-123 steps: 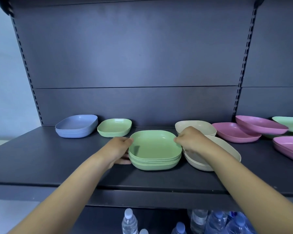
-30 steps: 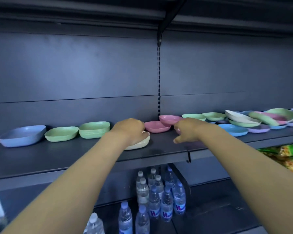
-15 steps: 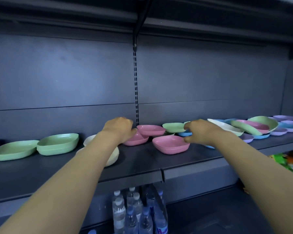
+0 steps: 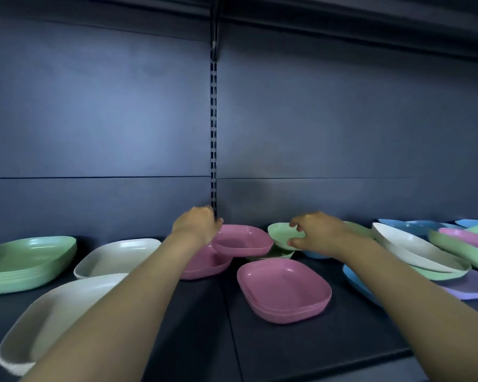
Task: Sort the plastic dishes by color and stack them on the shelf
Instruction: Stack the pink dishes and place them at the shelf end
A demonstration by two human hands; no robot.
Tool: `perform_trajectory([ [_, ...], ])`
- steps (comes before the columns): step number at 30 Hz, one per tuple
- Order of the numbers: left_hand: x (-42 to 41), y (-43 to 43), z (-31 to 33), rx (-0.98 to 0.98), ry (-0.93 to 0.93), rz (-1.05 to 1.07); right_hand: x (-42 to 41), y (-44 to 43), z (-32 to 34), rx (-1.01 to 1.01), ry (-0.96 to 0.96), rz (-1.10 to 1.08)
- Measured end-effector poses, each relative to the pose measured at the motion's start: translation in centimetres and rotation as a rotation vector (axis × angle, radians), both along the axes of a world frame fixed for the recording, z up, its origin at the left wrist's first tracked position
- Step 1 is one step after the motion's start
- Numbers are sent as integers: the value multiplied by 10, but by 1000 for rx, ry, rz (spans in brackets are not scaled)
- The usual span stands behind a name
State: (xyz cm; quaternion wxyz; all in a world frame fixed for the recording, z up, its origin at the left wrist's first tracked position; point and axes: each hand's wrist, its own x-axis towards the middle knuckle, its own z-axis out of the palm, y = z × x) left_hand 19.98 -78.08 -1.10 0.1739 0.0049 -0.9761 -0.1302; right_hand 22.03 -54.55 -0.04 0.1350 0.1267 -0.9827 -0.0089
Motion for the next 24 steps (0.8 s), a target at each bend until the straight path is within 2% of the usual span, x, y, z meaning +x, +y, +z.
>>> perform_trajectory([
  [9, -42, 11, -27, 369, -136, 216, -48, 11, -19, -101, -47, 116],
  [13, -39, 15, -34, 453, -184, 303, -53, 18, -28, -185, -70, 164],
  [21, -8, -8, -35, 762, -10, 324, -37, 24, -42, -403, -93, 209],
  [24, 16, -16, -34, 789, 23, 325, -27, 24, -50, -499, -116, 178],
])
